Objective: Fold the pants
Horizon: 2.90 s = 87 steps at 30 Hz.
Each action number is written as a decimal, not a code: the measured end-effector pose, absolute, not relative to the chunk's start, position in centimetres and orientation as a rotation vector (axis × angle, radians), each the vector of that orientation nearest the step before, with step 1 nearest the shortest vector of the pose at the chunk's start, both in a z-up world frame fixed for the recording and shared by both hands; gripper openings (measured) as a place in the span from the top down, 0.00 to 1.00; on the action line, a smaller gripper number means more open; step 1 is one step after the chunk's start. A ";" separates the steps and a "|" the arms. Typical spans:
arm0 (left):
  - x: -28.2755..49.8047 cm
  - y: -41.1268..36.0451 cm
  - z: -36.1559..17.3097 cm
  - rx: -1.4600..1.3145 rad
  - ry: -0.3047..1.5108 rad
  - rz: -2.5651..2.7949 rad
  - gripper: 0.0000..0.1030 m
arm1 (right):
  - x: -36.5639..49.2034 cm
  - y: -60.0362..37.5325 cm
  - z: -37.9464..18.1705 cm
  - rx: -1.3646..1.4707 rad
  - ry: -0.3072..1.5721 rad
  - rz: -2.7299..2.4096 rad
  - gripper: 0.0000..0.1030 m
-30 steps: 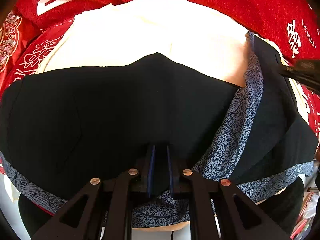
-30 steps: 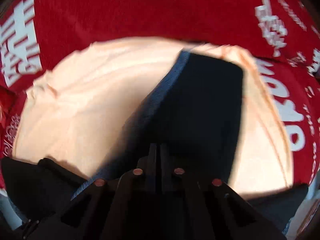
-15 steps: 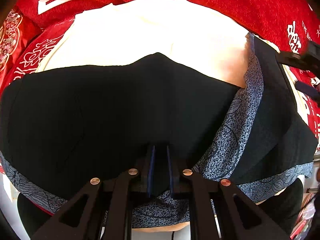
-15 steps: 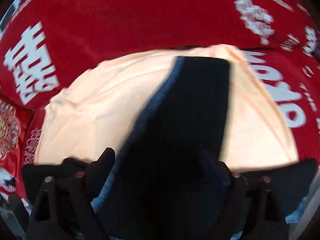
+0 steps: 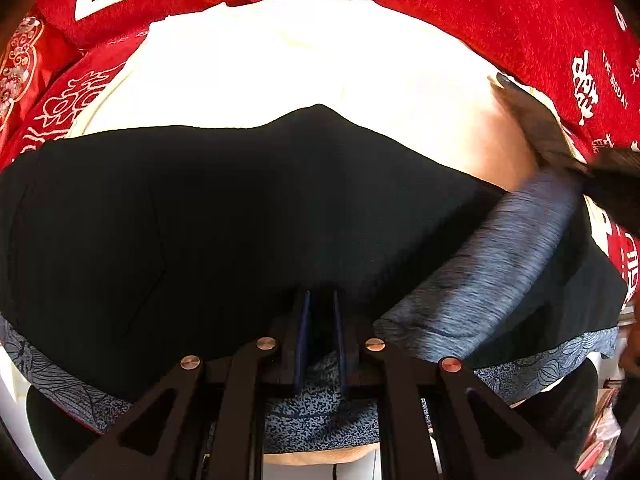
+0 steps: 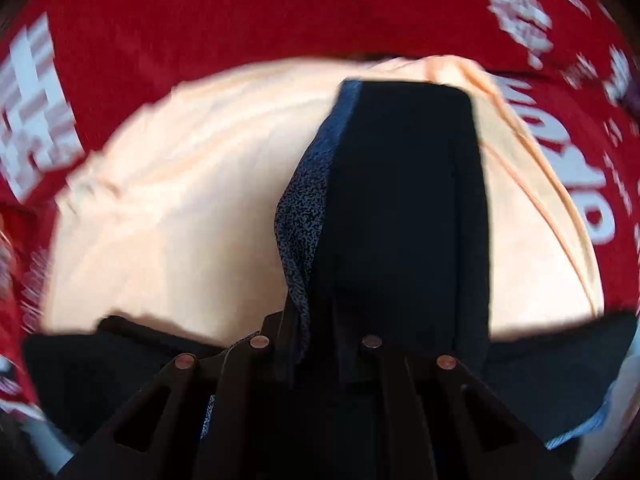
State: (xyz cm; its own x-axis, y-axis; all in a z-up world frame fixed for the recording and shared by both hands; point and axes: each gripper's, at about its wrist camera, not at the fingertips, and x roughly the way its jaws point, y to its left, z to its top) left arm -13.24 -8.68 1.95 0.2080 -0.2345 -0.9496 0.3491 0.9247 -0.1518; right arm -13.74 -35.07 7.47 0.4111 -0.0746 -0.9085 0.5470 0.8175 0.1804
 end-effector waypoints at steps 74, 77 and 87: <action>-14.4 -10.7 1.8 0.236 1.289 -0.358 0.87 | -42.1 -48.4 2.4 1.137 0.546 -0.479 0.24; -14.3 -10.9 1.8 0.236 1.294 -0.354 0.87 | -41.5 -47.9 4.0 1.003 0.558 -0.453 0.44; -13.2 -9.6 1.7 0.134 1.320 -0.357 0.87 | -40.3 -46.8 13.0 0.645 0.486 -0.362 0.88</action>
State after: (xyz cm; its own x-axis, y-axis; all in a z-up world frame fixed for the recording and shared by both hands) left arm -13.17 -9.64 1.72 0.2032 -0.1791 -0.9626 0.3299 0.9382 -0.1049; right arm -40.29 -46.83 13.01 0.8281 -0.1695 -0.5343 0.4632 0.7437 0.4820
